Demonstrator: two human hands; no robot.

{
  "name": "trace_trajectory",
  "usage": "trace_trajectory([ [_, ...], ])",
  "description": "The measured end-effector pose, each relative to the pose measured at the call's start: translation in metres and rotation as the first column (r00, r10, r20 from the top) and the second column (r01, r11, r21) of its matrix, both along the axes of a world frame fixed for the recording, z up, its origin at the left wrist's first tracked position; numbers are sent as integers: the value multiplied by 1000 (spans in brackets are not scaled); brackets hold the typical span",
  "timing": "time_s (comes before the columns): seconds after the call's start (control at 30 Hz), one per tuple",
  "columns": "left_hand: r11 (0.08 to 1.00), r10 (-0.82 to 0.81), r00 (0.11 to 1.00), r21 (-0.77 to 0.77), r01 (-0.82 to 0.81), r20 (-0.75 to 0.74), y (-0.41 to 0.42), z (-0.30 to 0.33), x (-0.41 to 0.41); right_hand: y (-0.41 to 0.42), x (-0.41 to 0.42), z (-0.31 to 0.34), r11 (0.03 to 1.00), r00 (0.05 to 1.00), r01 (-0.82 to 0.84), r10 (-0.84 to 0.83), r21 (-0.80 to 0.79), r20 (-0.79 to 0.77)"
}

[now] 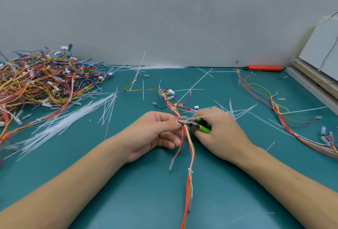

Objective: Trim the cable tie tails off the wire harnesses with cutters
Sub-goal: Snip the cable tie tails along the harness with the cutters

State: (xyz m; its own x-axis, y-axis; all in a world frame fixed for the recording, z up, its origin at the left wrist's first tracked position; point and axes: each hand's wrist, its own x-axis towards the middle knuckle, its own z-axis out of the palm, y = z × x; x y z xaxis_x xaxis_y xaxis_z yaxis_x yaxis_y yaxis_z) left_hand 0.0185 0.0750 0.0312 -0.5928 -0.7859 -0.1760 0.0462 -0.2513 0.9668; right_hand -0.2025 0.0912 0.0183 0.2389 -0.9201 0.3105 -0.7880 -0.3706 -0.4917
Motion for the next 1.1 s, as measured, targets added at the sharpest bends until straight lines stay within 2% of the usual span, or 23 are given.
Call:
trace_trajectory([
  [0.63, 1000, -6, 1000, 3, 6, 1, -4, -3, 1, -2, 1, 0, 999, 1000, -15, 15, -30, -15],
  [0.87, 999, -41, 999, -9, 41, -3, -3, -2, 1, -2, -2, -3, 995, 993, 88, -85, 37, -80],
  [1.1, 1000, -24, 1000, -8, 24, 0, -3, -3, 1, -1, -1, -2, 999, 1000, 15, -15, -44, 5],
])
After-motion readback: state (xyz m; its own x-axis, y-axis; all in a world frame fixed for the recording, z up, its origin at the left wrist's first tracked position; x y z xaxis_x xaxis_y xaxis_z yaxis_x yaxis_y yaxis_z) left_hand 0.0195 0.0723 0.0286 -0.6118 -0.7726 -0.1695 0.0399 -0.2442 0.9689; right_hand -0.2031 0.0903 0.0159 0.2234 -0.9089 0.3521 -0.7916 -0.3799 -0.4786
